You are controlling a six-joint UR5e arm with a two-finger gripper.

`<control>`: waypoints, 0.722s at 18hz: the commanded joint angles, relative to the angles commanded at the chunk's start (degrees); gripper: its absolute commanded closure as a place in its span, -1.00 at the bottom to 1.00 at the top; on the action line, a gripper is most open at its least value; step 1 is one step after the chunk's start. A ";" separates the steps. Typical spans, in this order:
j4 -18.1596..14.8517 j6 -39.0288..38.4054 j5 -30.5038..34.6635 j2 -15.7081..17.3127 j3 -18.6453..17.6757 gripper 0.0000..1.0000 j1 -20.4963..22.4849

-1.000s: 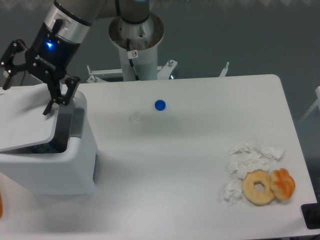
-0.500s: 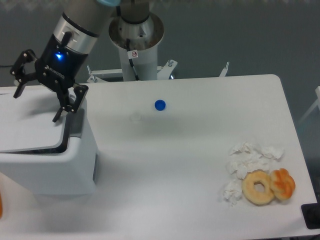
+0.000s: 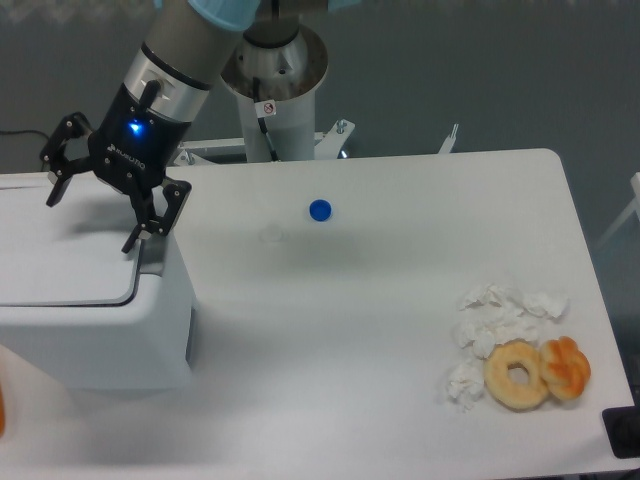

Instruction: Close the trash can

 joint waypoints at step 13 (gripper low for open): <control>0.00 0.00 -0.09 -0.44 -0.26 -1.00 0.70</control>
